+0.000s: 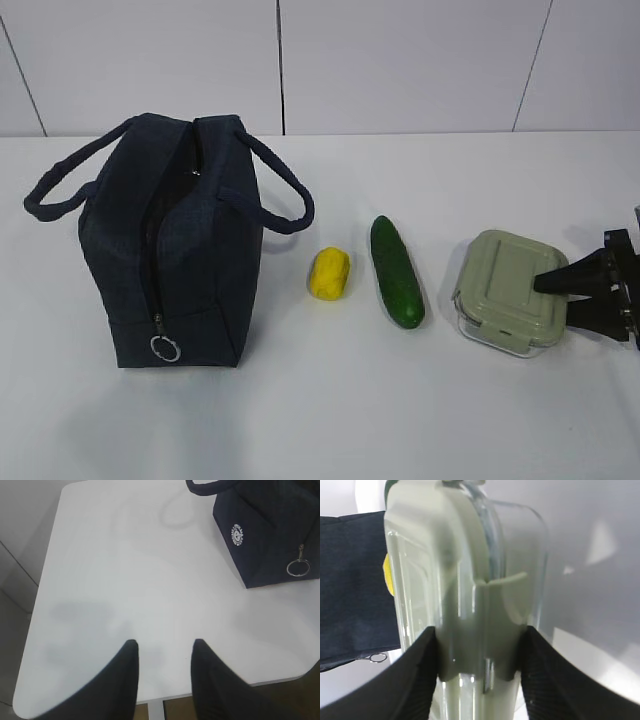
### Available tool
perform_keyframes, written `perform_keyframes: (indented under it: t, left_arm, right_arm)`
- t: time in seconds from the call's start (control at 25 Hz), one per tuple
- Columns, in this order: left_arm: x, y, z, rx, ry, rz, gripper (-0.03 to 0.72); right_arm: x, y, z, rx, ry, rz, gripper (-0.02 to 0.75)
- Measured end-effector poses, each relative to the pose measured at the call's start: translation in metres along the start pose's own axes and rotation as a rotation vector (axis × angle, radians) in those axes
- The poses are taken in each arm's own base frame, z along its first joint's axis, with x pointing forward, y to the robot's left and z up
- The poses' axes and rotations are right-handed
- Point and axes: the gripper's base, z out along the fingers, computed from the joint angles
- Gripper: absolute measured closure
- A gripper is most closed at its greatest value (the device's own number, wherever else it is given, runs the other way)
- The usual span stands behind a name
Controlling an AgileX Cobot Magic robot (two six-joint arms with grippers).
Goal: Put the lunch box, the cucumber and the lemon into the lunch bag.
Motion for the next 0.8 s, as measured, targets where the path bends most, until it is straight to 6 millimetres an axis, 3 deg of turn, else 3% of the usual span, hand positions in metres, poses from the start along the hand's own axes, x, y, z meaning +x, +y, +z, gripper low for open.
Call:
perform_keyframes:
  t: [0.36,0.8]
  left_arm:
    - [0.000,0.000,0.000,0.000,0.000,0.000,0.450]
    - [0.000,0.000,0.000,0.000,0.000,0.000,0.449]
  right_arm:
    - [-0.001,0.005,-0.003,0.013,-0.009,-0.009,0.375]
    - [0.003,0.023,0.009,0.015,0.036,-0.061,0.375]
